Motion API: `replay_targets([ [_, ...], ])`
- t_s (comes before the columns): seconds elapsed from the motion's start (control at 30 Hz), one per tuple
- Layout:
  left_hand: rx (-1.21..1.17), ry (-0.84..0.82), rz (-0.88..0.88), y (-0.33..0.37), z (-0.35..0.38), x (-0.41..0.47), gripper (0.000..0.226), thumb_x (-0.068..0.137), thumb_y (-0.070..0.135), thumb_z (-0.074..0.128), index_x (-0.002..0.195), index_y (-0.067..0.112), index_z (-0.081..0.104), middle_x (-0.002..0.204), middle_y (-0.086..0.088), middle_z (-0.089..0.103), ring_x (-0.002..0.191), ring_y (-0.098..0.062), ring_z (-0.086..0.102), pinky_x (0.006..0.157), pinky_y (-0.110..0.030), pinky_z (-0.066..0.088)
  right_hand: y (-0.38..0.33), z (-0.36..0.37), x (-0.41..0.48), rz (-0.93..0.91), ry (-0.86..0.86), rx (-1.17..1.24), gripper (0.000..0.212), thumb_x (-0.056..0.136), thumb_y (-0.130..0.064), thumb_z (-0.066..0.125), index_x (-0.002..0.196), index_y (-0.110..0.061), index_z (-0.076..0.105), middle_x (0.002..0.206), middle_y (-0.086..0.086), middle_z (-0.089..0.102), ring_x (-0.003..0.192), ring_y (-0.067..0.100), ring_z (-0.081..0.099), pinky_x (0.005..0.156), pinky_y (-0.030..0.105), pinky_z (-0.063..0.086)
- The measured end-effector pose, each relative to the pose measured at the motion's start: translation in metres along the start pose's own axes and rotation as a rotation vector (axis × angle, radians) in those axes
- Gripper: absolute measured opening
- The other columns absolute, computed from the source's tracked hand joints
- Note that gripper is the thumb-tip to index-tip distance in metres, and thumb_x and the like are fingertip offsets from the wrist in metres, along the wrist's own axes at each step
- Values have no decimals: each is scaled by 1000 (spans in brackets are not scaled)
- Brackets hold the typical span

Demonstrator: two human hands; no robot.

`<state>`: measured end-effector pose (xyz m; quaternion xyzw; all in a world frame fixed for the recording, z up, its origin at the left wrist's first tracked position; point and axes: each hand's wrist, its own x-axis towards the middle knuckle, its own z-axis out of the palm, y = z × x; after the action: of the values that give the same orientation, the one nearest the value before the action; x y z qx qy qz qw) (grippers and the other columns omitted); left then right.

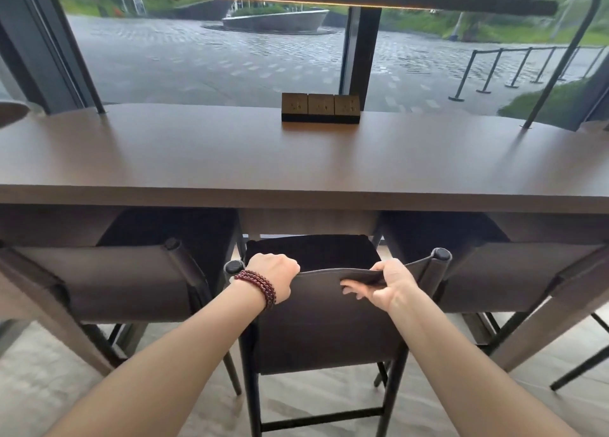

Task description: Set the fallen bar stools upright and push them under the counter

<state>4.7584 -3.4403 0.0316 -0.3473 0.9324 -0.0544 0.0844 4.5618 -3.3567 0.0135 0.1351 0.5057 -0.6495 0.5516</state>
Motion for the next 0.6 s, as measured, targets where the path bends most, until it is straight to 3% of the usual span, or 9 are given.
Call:
replay_targets([
  [0.13, 4, -11, 0, -9, -10, 11, 20, 80, 8, 48, 97, 14, 58, 102, -8, 64, 94, -30, 62, 67, -31, 37, -8, 13, 1, 18, -3, 13, 37, 86, 9, 30, 123, 10, 32, 148, 43, -5, 132, 65, 13, 87, 64, 45],
  [0.33, -15, -24, 6, -15, -17, 20, 19, 80, 6, 48, 94, 14, 58, 101, -8, 65, 93, -30, 63, 69, -31, 38, -17, 23, 6, 26, -4, -8, 33, 85, 11, 30, 118, 9, 32, 147, 44, -4, 130, 67, 16, 89, 64, 44],
  [0.5, -4, -25, 30, -17, -13, 23, 17, 81, 5, 48, 92, 15, 56, 98, -7, 65, 90, -30, 63, 66, -32, 36, -16, 19, 11, 28, -8, -2, 30, 86, 12, 30, 116, 10, 31, 147, 44, 1, 131, 65, 18, 93, 63, 43],
  [0.6, 3, -43, 21, -22, -1, 31, 20, 81, 4, 48, 95, 14, 58, 101, -7, 65, 93, -30, 63, 66, -33, 37, -11, 20, 20, 14, -2, -7, 33, 89, 10, 31, 123, 11, 33, 147, 41, 14, 129, 65, 23, 89, 64, 43],
])
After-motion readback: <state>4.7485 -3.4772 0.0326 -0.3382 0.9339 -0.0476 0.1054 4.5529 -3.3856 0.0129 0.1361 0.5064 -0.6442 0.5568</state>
